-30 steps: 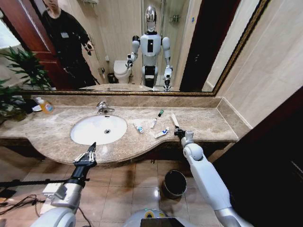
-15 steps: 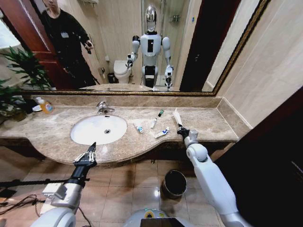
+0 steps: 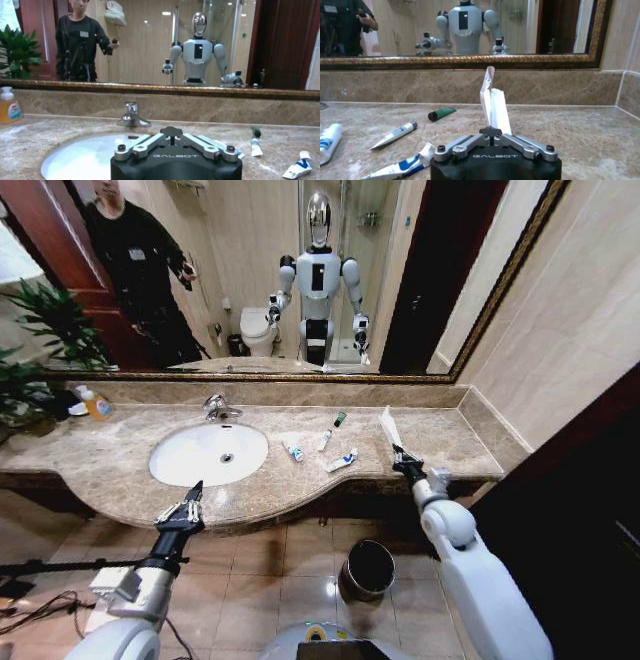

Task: Pick up the trash from the sink and place it in the trash bin.

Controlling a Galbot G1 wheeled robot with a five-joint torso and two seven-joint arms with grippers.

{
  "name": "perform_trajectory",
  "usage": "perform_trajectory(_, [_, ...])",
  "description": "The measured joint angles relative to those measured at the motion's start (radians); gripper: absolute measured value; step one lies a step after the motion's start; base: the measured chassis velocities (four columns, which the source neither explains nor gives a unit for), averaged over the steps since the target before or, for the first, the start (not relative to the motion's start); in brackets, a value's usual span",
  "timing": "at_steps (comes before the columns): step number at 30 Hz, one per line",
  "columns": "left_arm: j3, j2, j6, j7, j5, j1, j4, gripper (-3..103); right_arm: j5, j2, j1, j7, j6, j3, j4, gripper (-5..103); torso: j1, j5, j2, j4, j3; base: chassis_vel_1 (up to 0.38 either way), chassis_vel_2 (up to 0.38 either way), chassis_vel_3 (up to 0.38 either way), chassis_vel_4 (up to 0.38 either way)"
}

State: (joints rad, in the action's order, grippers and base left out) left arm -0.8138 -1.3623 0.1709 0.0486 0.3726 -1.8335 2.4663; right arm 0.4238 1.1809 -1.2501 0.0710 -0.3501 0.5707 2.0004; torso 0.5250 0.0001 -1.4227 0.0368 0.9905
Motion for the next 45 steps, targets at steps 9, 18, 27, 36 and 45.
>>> perform_trajectory(9, [0.000, 0.000, 0.000, 0.000, 0.000, 0.000, 0.000, 0, 0.050, 0.010, -0.185, -0.040, 0.024, 0.077, 0.116, 0, 0.000, -0.0001, 0.000, 0.0000, 0.000, 0.000, 0.000, 0.000, 0.000])
perform_trajectory(18, [0.000, 0.000, 0.000, 0.000, 0.000, 0.000, 0.000, 0, 0.023, 0.082, -0.393, -0.063, 0.081, 0.108, 0.223, 0, 0.000, -0.0002, 0.000, -0.0001, 0.000, 0.000, 0.000, 0.000, 0.000])
perform_trajectory(27, [0.000, 0.000, 0.000, 0.000, 0.000, 0.000, 0.000, 0, -0.072, 0.154, -0.565, -0.115, 0.161, 0.092, 0.230, 0, 0.000, -0.0003, 0.000, 0.0000, 0.000, 0.000, 0.000, 0.000, 0.000])
perform_trajectory(36, [0.000, 0.000, 0.000, 0.000, 0.000, 0.000, 0.000, 0, -0.222, 0.184, -0.595, -0.127, 0.235, 0.043, 0.089, 0, 0.000, -0.0001, 0.000, 0.0000, 0.000, 0.000, 0.000, 0.000, 0.000])
perform_trajectory(45, [0.000, 0.000, 0.000, 0.000, 0.000, 0.000, 0.000, 0, -0.343, 0.229, -0.575, -0.149, 0.352, 0.018, -0.100, 0, 0.000, -0.0002, 0.000, 0.0000, 0.000, 0.000, 0.000, 0.000, 0.000])
